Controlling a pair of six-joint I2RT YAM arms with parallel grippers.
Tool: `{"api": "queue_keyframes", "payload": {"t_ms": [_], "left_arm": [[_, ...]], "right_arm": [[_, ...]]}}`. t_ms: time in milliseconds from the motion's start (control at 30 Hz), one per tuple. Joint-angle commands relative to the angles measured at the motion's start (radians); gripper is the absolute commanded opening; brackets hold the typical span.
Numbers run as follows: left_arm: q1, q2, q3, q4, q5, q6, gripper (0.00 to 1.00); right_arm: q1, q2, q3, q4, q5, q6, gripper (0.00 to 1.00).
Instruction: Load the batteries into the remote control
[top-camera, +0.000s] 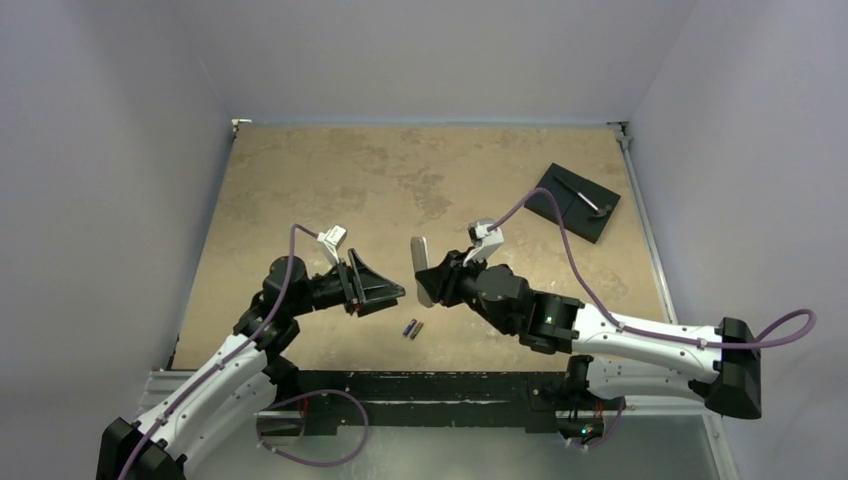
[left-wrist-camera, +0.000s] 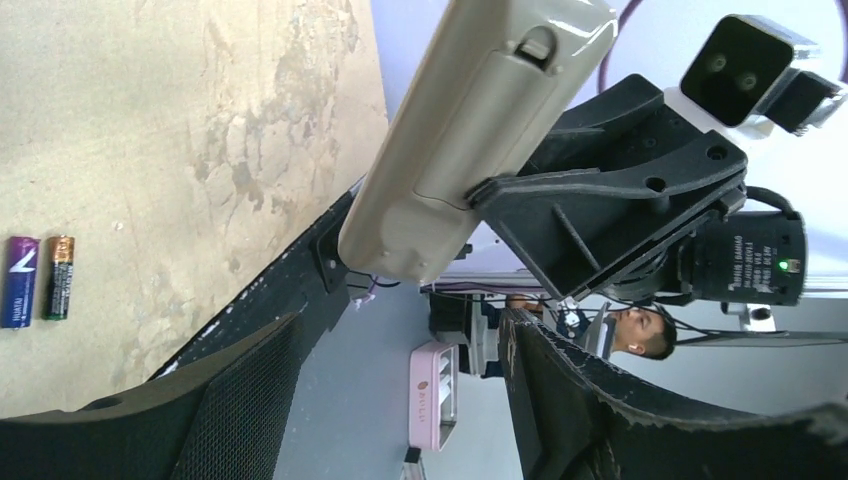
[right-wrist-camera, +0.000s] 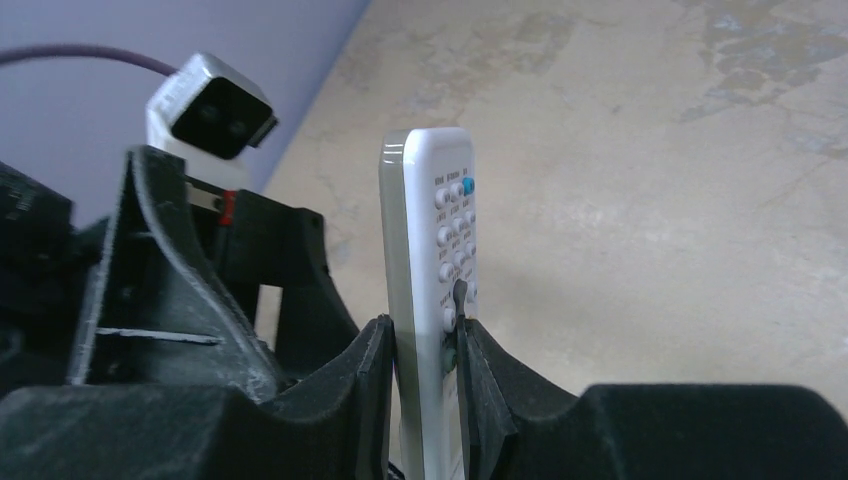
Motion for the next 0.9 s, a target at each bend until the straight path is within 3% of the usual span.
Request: {"api": "queue_keyframes", "payload": {"t_ms": [0,300,533,733,867], "left_arm": [[0.003,-0.006,-0.033,0.146,0.028,-0.067,0.70],[0.003,-0.008,-0.067,0.327,0.035,-0.165,0.70],[0.003,-0.042,-0.076,0.371,0.016,-0.196,0.72],[0.003,-0.049,-0.098,0.476,-0.013,-0.251,0.79],[0.003,-0.041,-0.104,0.542,-0.024,-0.257,0.93]], "right_arm": [[-0.004,-0.056,-0.071,0.274,-0.016,0.098,0.00],[-0.010,-0.127,-0.241,0.622,-0.001,0.213,0.00],[-0.015,-0.141,-0.334,0.862,0.014,0.269,0.00],[-0.015,-0.083,-0.400,1.097,0.046,0.335,0.00],[-0.015,-0.005,-0.430,1.320,0.048,0.347,0.00]]}}
